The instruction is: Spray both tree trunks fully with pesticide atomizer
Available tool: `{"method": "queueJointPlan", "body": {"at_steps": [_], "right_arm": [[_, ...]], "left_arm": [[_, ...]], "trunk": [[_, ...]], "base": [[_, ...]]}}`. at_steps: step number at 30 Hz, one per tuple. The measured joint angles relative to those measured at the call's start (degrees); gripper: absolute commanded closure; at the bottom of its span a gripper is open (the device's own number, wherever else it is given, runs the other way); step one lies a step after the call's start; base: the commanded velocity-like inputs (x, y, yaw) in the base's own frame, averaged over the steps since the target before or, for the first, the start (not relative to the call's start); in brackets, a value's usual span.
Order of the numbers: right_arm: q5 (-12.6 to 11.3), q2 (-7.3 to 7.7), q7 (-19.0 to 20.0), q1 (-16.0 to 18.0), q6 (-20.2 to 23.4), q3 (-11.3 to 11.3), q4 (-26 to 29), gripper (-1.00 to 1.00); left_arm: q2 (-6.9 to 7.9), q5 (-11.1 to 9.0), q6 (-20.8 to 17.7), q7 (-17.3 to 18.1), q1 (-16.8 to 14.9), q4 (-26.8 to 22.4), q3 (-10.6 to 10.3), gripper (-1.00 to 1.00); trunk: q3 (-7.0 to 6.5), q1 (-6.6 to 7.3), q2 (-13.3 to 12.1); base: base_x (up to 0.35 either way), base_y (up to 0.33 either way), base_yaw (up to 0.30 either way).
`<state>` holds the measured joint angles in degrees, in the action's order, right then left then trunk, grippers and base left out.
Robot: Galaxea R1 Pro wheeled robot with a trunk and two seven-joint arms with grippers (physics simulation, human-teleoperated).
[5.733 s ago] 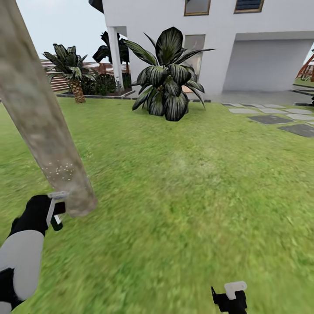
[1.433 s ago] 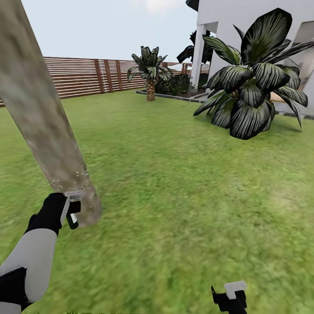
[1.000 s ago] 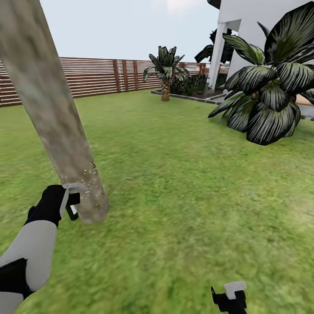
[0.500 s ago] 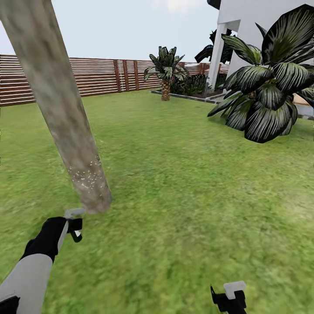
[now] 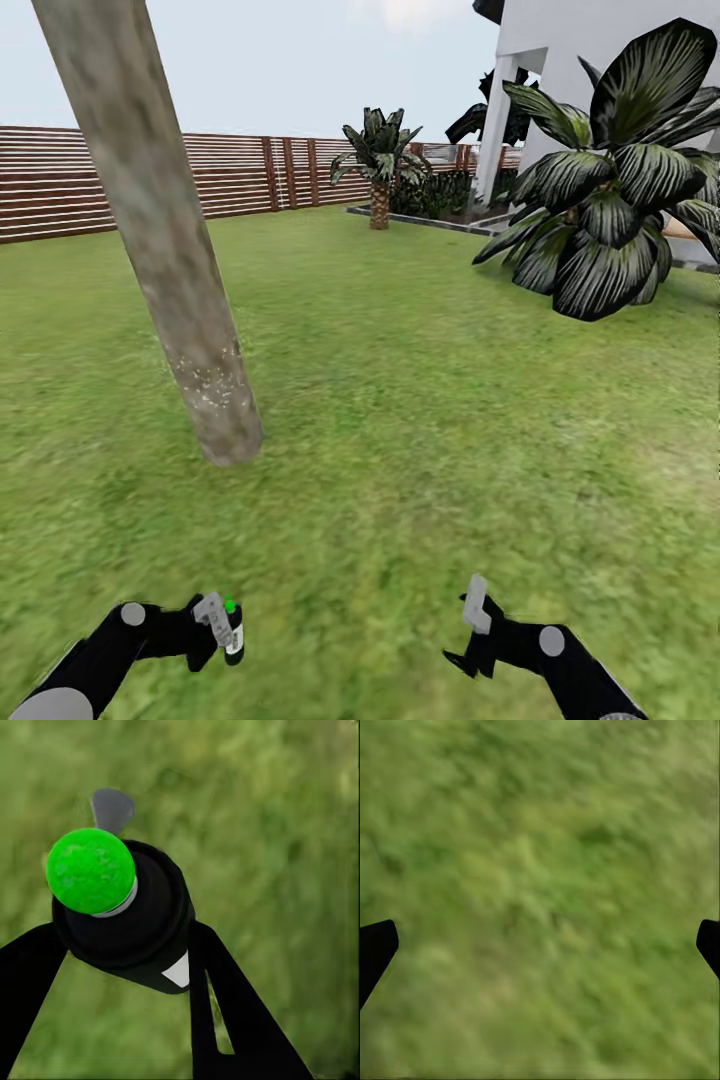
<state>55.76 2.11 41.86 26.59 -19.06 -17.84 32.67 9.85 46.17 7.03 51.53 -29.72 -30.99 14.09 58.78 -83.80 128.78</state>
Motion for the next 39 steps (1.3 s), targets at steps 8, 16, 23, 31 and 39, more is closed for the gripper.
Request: {"method": "queueJointPlan", "body": {"at_steps": [8,16,23,31,39], "right_arm": [[-0.02,-3.15,3.9,0.17,0.6,-0.24,2.25,-1.0],[-0.19,-5.75,4.4,0.17,0.57,1.83,1.21,-1.0],[-0.27,-9.36,5.33,0.27,0.58,11.69,2.52,1.0],[-0.27,-10.34,7.12,0.27,0.64,11.73,3.06,1.0],[-0.33,-11.67,7.44,0.27,0.73,11.71,5.1,1.0]], "left_arm": [[-3.92,-0.81,1.33,1.14,0.14,0.61,-1.88,1.0],[-6.55,0.28,1.08,2.11,-0.56,0.6,-4.25,1.0],[-7.44,0.35,0.5,5.67,-0.84,0.62,-10.34,1.0],[-9.31,2.19,0.21,5.71,-0.84,0.64,-12.62,1.0],[-10.29,2.7,0.12,5.22,-0.79,0.65,-13.38,1.0]], "trunk": [[0.0,0.02,0.0],[0.0,0.02,0.0],[0.0,0.03,0.0],[0.0,0.02,0.0],[0.0,0.02,0.0]], "base": [[0.0,0.0,0.0],[0.0,0.0,0.0],[0.0,0.0,0.0],[0.0,0.0,0.0],[0.0,0.0,0.0]]}}
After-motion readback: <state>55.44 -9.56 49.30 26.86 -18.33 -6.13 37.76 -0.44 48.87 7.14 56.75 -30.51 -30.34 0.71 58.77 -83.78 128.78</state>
